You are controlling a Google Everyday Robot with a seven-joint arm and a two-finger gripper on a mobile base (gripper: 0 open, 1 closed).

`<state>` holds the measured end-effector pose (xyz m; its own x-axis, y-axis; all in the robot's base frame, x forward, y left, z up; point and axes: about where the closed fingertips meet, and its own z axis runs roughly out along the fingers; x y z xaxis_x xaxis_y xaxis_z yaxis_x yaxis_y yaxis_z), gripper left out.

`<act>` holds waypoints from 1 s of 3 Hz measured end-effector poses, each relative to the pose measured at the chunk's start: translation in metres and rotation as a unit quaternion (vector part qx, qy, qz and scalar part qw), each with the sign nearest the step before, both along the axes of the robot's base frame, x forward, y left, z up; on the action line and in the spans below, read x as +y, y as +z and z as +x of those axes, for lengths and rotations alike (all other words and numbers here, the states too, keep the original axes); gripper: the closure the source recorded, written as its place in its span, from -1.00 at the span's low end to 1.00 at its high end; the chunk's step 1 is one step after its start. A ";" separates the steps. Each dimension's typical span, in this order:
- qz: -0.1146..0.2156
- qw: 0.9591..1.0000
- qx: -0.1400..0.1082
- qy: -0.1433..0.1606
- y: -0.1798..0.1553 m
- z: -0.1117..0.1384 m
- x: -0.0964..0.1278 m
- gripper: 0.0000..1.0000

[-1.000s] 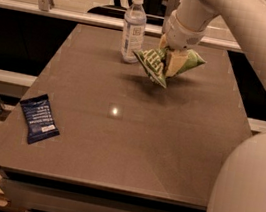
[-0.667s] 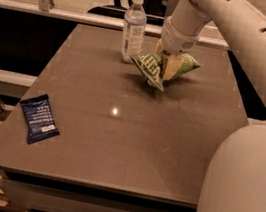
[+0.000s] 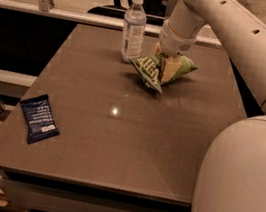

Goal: Move green jalapeno chip bag near blue plastic bottle

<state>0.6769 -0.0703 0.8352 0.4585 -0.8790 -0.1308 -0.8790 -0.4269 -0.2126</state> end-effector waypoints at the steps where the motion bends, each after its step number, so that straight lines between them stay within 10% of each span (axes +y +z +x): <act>1: 0.001 1.000 0.000 0.000 -0.003 0.002 0.002 0.65; 3: 0.001 1.000 -0.001 0.001 -0.004 0.002 0.002 -0.27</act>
Offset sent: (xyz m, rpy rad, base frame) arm 0.0014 0.0014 -0.0024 0.0017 -0.0008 0.0007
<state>0.6791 -0.0680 0.8317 0.4597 -0.8781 -0.1326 -0.8782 -0.4274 -0.2147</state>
